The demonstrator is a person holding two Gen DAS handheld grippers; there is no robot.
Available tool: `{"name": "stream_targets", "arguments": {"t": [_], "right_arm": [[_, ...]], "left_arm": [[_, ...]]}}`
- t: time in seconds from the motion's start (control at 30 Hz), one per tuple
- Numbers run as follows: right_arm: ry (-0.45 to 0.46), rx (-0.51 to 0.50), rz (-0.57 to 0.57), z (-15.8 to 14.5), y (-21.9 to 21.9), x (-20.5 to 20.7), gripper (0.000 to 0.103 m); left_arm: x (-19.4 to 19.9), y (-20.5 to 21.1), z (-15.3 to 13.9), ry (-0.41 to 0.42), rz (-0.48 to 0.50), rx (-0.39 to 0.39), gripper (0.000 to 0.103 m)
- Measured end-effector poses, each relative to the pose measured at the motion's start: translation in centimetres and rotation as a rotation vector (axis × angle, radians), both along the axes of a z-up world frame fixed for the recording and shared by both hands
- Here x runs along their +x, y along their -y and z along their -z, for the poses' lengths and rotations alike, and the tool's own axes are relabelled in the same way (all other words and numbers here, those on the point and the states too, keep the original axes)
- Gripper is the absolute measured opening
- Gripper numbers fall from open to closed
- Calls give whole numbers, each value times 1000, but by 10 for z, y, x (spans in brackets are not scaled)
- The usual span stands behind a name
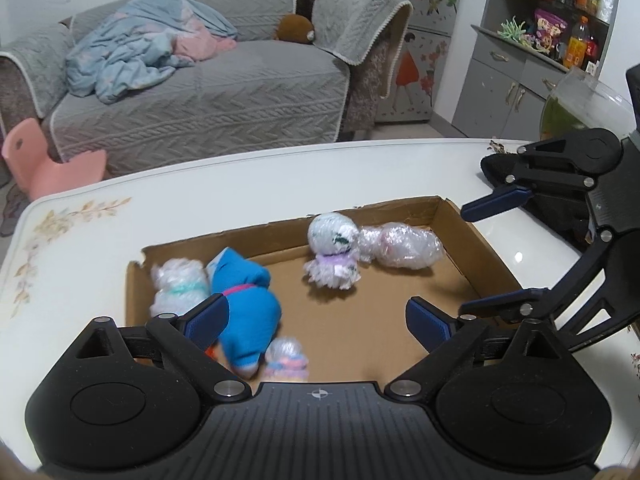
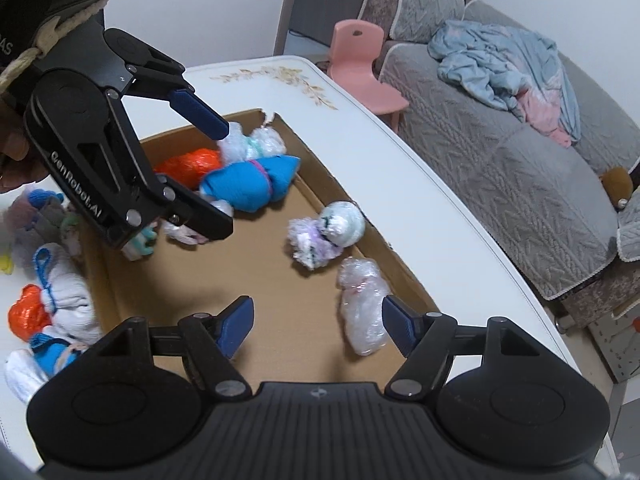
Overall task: Organize objects
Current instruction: 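Move both tools back to the pile and grasp the lilac rolled sock with right tool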
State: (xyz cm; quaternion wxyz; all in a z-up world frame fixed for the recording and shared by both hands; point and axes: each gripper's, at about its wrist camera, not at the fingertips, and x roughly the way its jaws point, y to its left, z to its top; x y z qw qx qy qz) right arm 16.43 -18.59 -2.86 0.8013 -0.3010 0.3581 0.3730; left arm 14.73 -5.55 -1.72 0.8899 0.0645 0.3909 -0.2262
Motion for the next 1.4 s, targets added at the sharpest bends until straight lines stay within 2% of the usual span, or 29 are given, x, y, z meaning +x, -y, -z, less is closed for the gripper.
{"name": "stream_targets", "arguments": {"t": [0.23,0.4,0.7,0.93,1.03,1.1,1.23,1.4], "right_arm": [[36,50,28,-4,2,-31,70],[54,97,75,-3,10,-57,72],[63,238,255,22,43,-129,81],[69,315,350,46,55,-163,84],[69,322,368,56,53,-164,84],[70,323,383,63,53,-165,84],[54,342,402,71,54,-162,85],[42,354,402,78,52,-161,85]], "left_arm": [[-30,-14,2,14,-22,8,98],[-63,-30,3,46,-40,-26,99],[-159,-64,8,148,-118,-112,102],[-222,-62,33,139,-184,-145,102],[-240,-50,42,102,-145,-197,102],[-249,-40,45,80,-82,-227,102],[-249,-18,56,37,5,-225,102],[-240,-5,74,-16,10,-228,102]]}}
